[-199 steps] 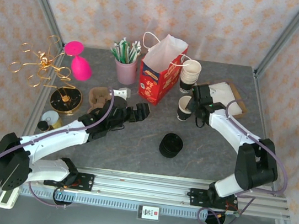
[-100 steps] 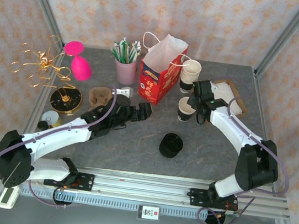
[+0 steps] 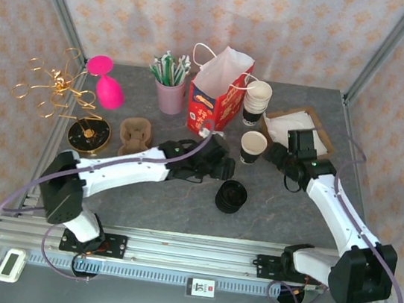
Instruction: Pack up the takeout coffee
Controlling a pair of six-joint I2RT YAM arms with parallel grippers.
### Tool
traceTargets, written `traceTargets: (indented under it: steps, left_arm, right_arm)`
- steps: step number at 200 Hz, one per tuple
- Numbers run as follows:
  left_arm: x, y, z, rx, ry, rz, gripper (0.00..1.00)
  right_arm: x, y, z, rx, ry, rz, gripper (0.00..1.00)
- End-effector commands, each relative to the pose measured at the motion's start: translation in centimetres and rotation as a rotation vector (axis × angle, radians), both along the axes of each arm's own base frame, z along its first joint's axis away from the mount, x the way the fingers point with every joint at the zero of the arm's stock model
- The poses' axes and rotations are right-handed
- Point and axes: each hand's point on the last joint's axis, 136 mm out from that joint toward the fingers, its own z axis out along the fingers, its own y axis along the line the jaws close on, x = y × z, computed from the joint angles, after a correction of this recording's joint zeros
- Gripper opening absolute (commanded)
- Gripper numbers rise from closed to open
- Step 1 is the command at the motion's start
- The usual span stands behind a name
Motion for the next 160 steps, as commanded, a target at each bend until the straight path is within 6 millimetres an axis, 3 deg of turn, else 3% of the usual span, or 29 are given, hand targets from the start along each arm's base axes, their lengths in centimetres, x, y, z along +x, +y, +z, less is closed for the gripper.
traceTargets:
  steps: [1, 41, 124, 160]
  left_arm:
    - [-1.4, 1.1, -2.2, 0.191, 0.068, -0.043, 0.71]
    - [-1.7, -0.8, -3.5, 0.316, 0.085, -0.104, 0.59]
    - [-1.9, -1.1, -5.6, 0.519, 0.119, -0.15, 0.49]
    - [-2.0, -1.2, -5.9, 0.56, 0.119, -0.169, 0.4]
  right_arm:
    - [-2.6, 0.7, -1.7, 0.076, 0.086, 0.044, 0.85]
    - [-3.6, 1.0, -3.4, 0.146, 0.119, 0.065, 0.89]
    - [-4.1, 1.2, -4.9, 0.155, 0.147, 0.08, 0.93]
    - [-4.2, 1.3, -5.1, 0.159, 0.151, 0.083, 0.93]
